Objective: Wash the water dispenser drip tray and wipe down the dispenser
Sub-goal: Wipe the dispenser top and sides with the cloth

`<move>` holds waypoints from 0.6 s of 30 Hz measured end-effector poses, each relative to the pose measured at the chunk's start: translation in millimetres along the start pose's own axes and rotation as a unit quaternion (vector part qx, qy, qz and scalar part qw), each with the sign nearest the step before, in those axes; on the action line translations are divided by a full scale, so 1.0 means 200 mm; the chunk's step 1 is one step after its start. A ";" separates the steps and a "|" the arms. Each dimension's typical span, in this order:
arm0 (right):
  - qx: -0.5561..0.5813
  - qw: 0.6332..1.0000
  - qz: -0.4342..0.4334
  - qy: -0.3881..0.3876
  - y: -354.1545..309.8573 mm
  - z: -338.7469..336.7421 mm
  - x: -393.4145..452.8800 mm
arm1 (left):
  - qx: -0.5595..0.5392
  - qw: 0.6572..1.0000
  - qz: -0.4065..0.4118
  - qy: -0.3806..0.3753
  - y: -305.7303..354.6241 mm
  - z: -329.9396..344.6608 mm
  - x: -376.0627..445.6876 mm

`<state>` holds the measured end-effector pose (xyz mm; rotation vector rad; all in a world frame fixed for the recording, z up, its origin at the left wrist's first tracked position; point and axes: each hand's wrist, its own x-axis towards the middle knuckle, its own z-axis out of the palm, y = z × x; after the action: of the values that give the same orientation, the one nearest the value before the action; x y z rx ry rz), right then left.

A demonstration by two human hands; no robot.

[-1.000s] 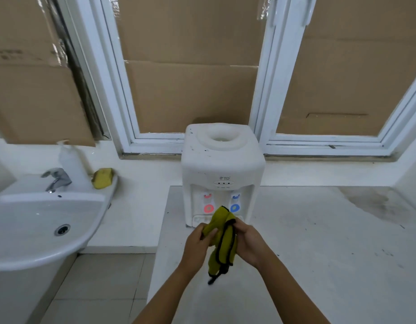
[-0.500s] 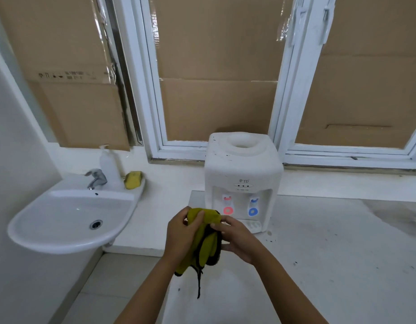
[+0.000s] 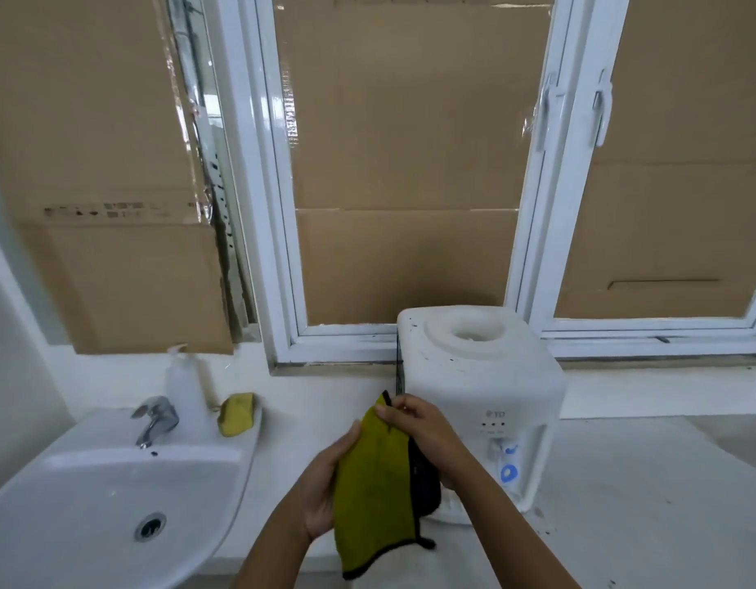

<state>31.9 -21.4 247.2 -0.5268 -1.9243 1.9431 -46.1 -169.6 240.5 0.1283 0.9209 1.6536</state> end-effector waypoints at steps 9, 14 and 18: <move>-0.128 0.935 -0.159 0.291 -0.10 -0.19 0.19 | 0.084 0.989 0.099 0.077 0.22 0.12 0.25; -0.174 0.869 -0.188 0.424 -0.16 -0.47 0.25 | 0.184 0.955 0.204 0.112 0.21 0.34 0.52; -0.264 0.844 -0.165 0.438 -0.13 -0.70 0.35 | 0.480 0.791 0.304 0.229 0.07 0.52 0.79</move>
<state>39.8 135.8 270.7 -0.9447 -1.7036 0.6956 -51.8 18.9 259.7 0.8154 2.2345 1.6287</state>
